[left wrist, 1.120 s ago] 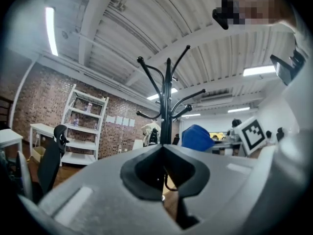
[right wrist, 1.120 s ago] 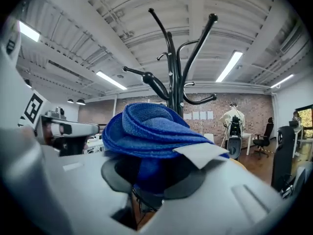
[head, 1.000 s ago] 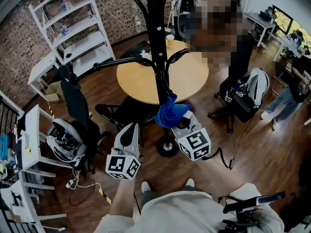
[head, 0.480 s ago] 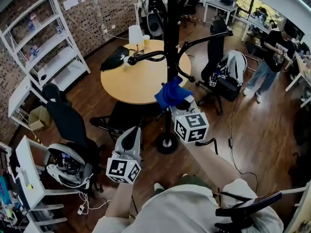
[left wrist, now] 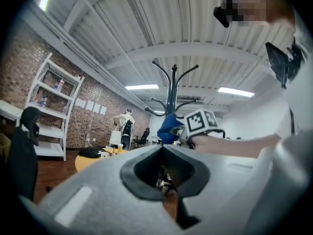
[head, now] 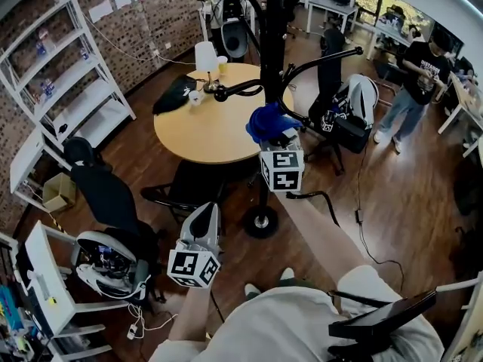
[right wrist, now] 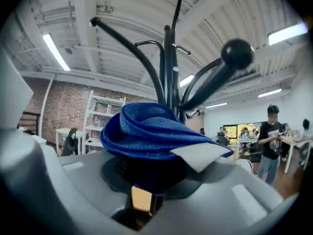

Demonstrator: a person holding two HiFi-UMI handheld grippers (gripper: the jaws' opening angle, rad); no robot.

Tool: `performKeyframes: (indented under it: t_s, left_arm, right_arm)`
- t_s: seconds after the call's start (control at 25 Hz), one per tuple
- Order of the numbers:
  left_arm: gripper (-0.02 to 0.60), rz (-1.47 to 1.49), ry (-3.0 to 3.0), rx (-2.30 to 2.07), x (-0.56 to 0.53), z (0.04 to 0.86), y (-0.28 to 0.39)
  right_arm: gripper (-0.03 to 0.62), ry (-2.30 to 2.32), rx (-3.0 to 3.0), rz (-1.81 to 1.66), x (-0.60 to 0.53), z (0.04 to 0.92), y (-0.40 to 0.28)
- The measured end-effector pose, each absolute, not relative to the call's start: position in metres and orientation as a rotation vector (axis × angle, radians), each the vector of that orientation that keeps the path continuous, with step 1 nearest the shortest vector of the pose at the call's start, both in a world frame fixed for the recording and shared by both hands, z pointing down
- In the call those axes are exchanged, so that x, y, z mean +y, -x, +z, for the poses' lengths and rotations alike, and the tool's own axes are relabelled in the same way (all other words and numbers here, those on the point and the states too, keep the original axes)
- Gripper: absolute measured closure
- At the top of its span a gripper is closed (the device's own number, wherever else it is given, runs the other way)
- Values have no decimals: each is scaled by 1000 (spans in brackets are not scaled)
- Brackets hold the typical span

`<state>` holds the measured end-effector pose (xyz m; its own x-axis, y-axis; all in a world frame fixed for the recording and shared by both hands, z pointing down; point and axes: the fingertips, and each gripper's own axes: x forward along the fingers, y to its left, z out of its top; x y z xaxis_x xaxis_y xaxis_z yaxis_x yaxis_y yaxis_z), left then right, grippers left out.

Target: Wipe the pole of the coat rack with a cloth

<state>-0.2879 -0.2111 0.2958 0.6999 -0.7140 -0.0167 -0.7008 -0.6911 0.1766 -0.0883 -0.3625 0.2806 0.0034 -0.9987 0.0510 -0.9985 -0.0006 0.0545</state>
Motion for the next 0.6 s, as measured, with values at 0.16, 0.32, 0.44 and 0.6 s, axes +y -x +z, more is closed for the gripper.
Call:
performKeyframes:
  t_s: [0.16, 0.32, 0.44, 0.6]
  left_arm:
    - [580, -114, -2736, -1156, -214, 313, 296]
    - [581, -82, -2729, -1148, -219, 325, 297]
    - [580, -65, -2737, -1149, -225, 331, 289]
    - [580, -69, -2733, -1211, -229, 325, 279]
  right_arm:
    - [493, -2096, -2018, 211, -362, 399, 84]
    - [493, -2031, -1973, 313, -355, 469, 83]
    - [494, -2004, -2026, 251, -347, 457, 87]
    - [494, -1990, -2166, 169, -326, 414, 86]
